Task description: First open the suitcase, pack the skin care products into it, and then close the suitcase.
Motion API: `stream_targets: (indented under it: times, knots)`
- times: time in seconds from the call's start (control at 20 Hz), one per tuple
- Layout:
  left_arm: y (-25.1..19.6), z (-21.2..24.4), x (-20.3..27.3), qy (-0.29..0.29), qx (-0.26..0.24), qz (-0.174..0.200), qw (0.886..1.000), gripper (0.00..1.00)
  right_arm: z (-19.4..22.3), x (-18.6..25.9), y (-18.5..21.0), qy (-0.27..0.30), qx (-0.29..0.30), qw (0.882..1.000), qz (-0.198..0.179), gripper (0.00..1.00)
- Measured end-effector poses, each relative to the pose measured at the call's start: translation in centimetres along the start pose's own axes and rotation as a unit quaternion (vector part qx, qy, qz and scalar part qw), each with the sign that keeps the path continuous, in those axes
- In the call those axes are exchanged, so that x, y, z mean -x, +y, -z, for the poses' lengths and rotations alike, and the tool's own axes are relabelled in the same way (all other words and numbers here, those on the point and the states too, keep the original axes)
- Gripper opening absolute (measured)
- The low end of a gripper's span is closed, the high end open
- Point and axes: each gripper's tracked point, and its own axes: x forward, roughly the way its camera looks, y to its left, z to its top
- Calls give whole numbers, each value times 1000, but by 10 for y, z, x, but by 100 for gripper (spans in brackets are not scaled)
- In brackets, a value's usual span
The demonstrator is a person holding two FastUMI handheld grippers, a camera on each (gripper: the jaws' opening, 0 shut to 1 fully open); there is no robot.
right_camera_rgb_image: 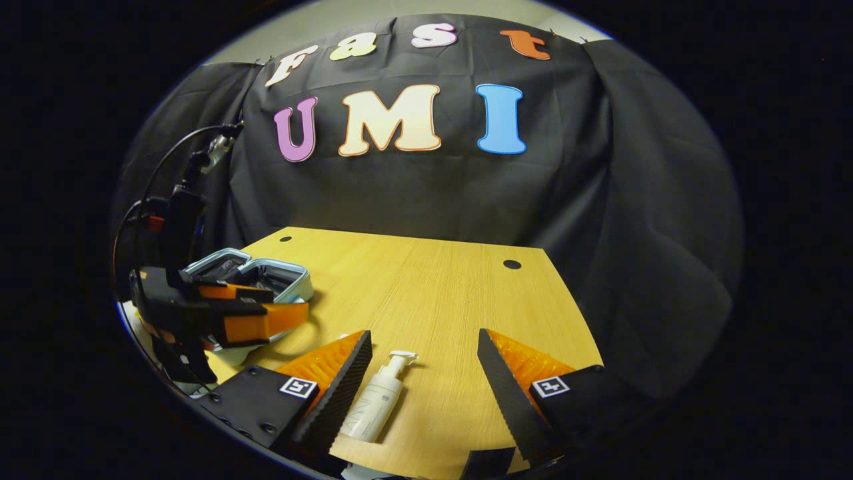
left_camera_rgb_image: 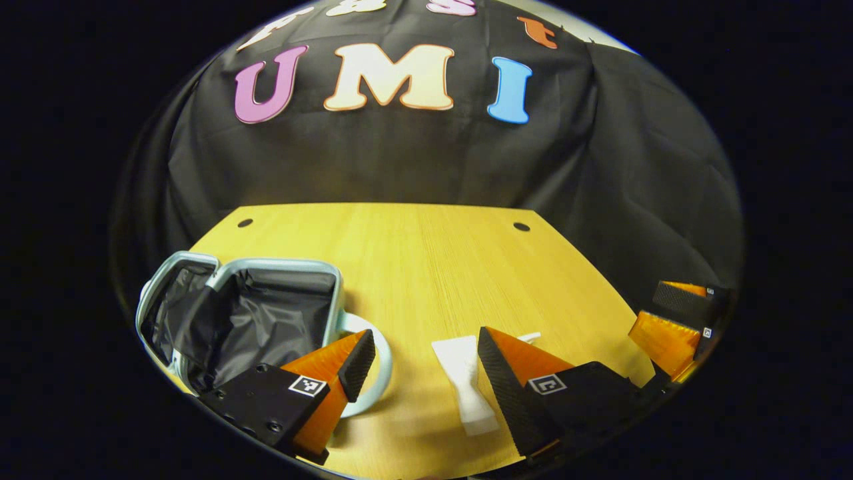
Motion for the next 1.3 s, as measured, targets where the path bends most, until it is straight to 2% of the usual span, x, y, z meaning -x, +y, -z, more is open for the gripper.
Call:
stream_targets:
  times: [0.15, 0.3, 0.45, 0.5, 0.55, 0.65, 0.7, 0.8, 0.9, 1.0, 1.1, 1.2, 1.3]
  knots:
    - [-12, 34, -10, 52, -1, 7, 999, 95, 0, 3, -1, -1, 2, 1000, -1, 100]
    - [-25, 74, -32, 117, 6, 20, 993, 94, 3, 7, -7, 3, 0, 1000, 8, 100]
    - [-27, 100, -44, 156, 18, 23, 987, 93, 8, 10, -8, 10, 0, 1000, 12, 100]
    - [-19, 104, -42, 163, 11, 7, 987, 90, 11, 9, -8, 15, -1, 1000, 12, 100]
    - [-15, 95, -51, 137, -4, 2, 991, 87, 14, 8, -7, 20, -3, 1000, 13, 100]
    - [-7, 98, -53, 135, -31, -15, 990, 63, 22, 5, -5, 36, -8, 999, 15, 100]
    - [-9, 93, -59, 119, -37, -5, 992, 50, 27, 3, -2, 46, -12, 999, 13, 100]
    - [-11, 93, -58, 124, -26, 12, 992, 26, 34, -3, 5, 64, -16, 998, 11, 100]
    - [-13, 91, -58, 130, 8, 28, 991, 14, 47, -9, 13, 85, -20, 996, 6, 100]
    - [-13, 89, -57, 130, 18, 40, 991, 6, 62, -17, 20, 114, -31, 993, -2, 100]
    - [-15, 87, -56, 124, 5, 49, 991, 3, 79, -21, 32, 146, -43, 988, -12, 100]
    - [-24, 84, -51, 117, 1, 72, 991, 3, 93, -28, 40, 170, -50, 984, -15, 100]
    - [-24, 74, -44, 107, -8, 71, 992, 2, 106, -32, 47, 192, -55, 980, -13, 99]
